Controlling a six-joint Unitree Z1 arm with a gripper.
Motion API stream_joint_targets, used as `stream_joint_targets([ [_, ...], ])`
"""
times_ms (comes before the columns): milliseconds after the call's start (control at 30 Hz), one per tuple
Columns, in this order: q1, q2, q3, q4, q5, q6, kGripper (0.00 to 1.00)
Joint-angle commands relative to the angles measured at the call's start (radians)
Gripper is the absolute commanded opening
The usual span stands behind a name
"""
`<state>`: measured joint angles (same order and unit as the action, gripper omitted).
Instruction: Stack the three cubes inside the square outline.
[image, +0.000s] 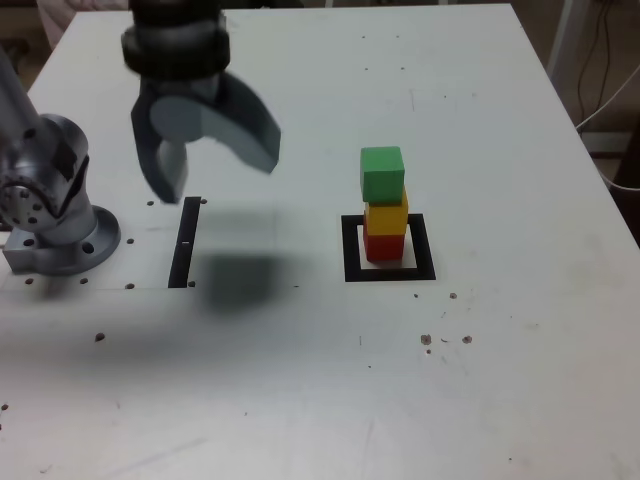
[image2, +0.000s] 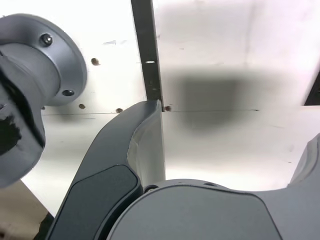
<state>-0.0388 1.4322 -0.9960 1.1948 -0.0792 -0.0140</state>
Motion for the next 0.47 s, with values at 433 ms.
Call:
stream_joint_targets([
  [433, 0.000, -0.014, 0.143, -0.133, 0.150, -0.001, 0.99],
])
